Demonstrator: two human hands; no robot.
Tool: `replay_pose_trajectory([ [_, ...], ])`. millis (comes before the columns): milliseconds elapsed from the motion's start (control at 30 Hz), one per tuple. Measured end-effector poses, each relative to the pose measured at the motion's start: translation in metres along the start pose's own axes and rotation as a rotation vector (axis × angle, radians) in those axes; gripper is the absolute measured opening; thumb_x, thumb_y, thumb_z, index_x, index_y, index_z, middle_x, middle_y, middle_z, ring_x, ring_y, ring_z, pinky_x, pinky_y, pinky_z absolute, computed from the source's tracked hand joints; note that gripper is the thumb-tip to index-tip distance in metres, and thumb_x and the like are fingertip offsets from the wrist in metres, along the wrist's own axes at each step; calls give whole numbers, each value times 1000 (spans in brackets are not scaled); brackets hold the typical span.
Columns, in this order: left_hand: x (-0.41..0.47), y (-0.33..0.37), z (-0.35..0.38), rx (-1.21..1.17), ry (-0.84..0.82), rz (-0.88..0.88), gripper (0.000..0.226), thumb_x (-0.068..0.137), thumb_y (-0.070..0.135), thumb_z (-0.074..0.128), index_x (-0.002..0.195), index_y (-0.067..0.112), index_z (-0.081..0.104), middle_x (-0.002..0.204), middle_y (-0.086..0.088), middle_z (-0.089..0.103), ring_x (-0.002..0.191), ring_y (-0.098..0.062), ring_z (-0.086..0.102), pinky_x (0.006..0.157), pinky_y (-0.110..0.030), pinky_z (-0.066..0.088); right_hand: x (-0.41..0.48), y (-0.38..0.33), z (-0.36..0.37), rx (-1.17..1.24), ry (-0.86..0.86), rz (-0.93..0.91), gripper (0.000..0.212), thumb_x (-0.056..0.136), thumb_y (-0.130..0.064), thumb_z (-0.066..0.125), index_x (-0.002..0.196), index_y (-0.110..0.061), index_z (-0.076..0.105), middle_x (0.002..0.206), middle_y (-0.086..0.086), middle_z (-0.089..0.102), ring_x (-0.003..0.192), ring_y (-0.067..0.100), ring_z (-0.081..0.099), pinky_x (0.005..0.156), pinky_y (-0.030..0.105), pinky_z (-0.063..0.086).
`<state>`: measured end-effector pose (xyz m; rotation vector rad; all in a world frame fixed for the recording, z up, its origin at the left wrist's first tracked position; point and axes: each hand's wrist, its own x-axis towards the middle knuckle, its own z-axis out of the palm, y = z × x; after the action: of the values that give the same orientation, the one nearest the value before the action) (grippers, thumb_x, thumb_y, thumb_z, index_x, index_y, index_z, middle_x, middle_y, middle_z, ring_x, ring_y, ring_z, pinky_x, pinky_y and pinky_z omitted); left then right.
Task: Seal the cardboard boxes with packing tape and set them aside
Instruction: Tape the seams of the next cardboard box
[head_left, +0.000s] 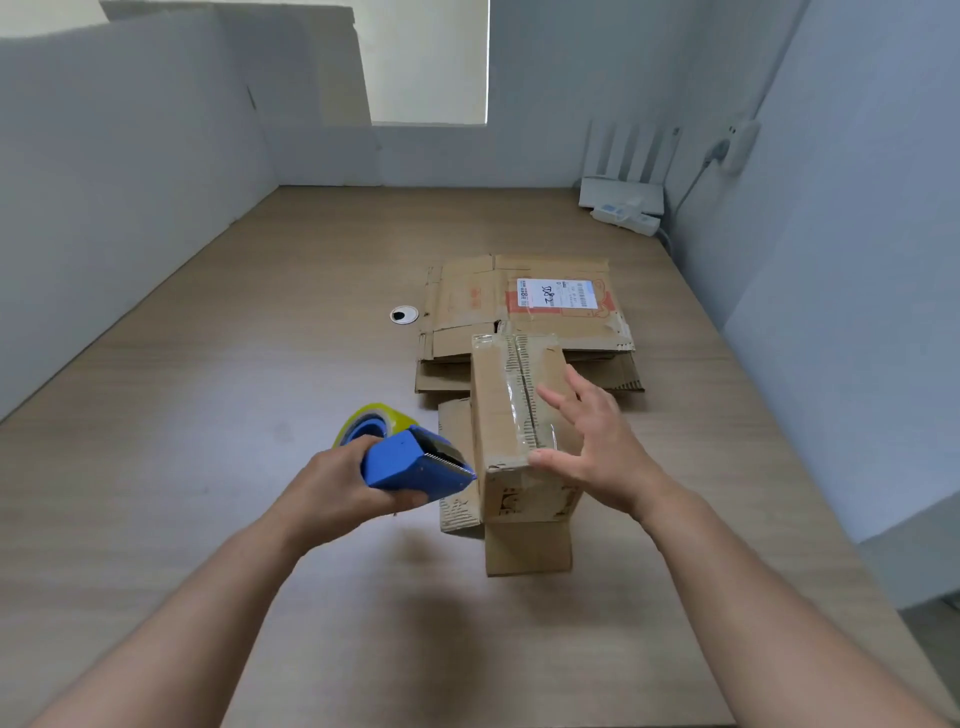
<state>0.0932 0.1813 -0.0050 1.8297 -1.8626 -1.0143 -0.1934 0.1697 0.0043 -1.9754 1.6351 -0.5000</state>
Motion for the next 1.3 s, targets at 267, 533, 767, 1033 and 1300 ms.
replay_pose_trajectory([
  [267, -17, 39, -2, -62, -90, 219, 46, 67, 36, 83, 105, 34, 57, 102, 9, 65, 91, -12, 63, 78, -28, 56, -17, -43, -15, 399, -86, -150, 47, 77, -41, 62, 123, -37, 54, 121, -12, 56, 102, -6, 49, 79, 7, 40],
  [533, -21, 51, 0, -84, -144, 256, 71, 44, 75, 76, 102, 40, 56, 100, 12, 66, 91, -8, 63, 80, -31, 57, -33, -48, -17, 455, -78, -203, 20, 78, -36, 60, 95, -29, 68, 94, -13, 61, 86, -2, 51, 72, 11, 38],
  [767, -22, 63, 3, -115, -175, 261, 61, 43, 63, 77, 94, 33, 67, 88, 10, 70, 80, -11, 65, 75, -37, 57, -29, -42, -12, 392, 280, -220, 6, 86, -11, 68, 85, -17, 68, 82, -11, 58, 73, 5, 54, 66, 18, 47],
  [1033, -20, 96, -9, -140, -134, 155, 61, 49, 68, 77, 89, 23, 65, 78, 3, 70, 71, -15, 67, 58, -19, 51, -31, -48, -14, 628, 402, -20, 15, 89, -10, 64, 76, -18, 65, 67, -5, 61, 55, -1, 53, 55, 15, 46],
  [1300, -19, 71, -81, 126, -247, 3, 105, 13, 93, 62, 78, 11, 72, 70, -6, 72, 64, -23, 69, 64, -31, 44, -43, 2, -29, 699, 500, 295, 18, 87, -8, 65, 69, -10, 65, 52, -6, 59, 41, 7, 43, 44, 19, 40],
])
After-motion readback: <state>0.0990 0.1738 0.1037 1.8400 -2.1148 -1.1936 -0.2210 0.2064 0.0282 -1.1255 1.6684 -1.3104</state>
